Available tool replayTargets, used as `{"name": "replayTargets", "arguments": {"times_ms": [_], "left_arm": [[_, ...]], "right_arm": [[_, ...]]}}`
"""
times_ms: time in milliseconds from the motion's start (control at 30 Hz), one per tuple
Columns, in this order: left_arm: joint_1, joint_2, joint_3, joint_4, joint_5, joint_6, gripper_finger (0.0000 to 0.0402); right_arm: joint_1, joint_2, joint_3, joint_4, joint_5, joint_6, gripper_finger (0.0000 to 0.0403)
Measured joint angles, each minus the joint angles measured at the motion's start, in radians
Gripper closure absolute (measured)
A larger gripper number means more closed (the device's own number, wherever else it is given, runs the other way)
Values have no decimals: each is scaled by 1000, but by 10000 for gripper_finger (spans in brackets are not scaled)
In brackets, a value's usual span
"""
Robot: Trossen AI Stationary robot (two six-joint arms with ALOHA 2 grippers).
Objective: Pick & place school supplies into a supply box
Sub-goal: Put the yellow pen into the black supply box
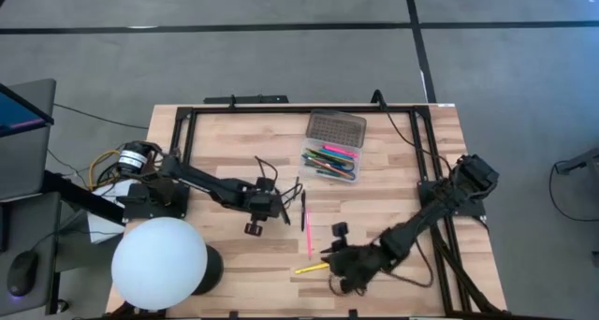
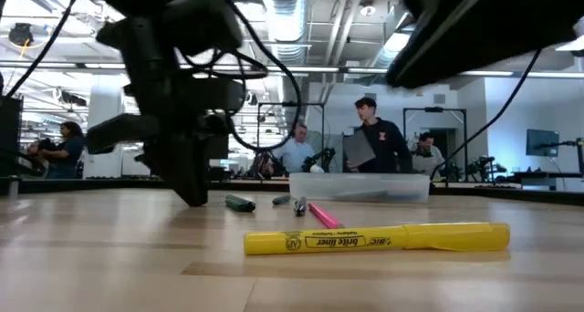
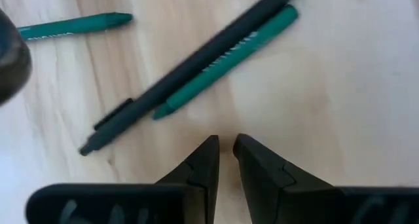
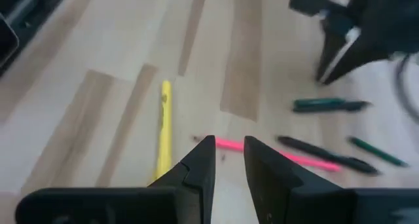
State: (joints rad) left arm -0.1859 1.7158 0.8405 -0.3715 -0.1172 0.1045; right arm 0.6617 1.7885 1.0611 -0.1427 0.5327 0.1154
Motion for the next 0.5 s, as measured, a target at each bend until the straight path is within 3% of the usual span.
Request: {"name": "replayTargets", "arguments": {"times_ms": [267,500], "left_arm": [[-39,-175,-170,86,-24,-71,345],[-39,-243,-218,97,-65,-133,345]], "right_arm": [[-114,0,-76,190,-301,32,322],[-118,38,-76,212,-336,14,315]]}}
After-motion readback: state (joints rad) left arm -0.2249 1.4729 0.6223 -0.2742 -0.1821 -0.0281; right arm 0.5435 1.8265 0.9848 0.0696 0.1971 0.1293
